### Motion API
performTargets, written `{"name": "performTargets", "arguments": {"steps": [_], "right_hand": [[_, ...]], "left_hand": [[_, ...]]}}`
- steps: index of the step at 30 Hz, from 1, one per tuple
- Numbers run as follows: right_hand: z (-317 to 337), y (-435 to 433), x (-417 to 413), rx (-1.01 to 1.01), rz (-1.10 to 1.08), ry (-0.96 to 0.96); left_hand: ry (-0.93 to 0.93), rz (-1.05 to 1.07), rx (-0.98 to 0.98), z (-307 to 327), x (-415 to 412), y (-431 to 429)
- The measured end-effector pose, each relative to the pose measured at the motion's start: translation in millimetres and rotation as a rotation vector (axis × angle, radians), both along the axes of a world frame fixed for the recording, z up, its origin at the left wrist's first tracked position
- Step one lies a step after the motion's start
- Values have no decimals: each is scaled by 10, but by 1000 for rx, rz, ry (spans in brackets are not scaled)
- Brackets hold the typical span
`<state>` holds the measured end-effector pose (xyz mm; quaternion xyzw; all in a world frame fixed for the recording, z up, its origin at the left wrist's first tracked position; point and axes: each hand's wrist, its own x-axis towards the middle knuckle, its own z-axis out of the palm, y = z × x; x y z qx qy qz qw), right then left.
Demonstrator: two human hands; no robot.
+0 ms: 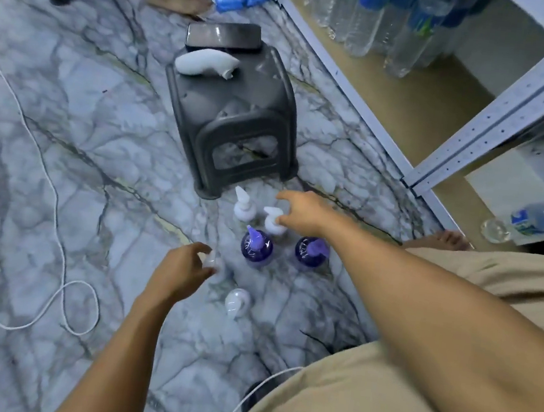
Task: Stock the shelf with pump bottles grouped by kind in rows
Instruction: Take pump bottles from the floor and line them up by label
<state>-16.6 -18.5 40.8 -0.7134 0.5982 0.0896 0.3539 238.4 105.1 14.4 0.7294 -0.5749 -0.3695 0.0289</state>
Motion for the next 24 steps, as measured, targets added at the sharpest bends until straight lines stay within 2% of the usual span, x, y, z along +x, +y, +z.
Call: {"name": "performTargets", "arguments": {"steps": [6,12,17,24], "right_hand": [[-310,-121,144,99,-40,66],[-543,-133,75,290,-256,-232],[-490,-122,79,288,-365,-303],[-208,-43,-29,180,-350,-270]], "left_hand": [[96,139,34,-190,2,27],[138,177,1,-252,-134,71],[151,229,-11,-246,-189,82],[57,189,-24,-77,-269,132]]}}
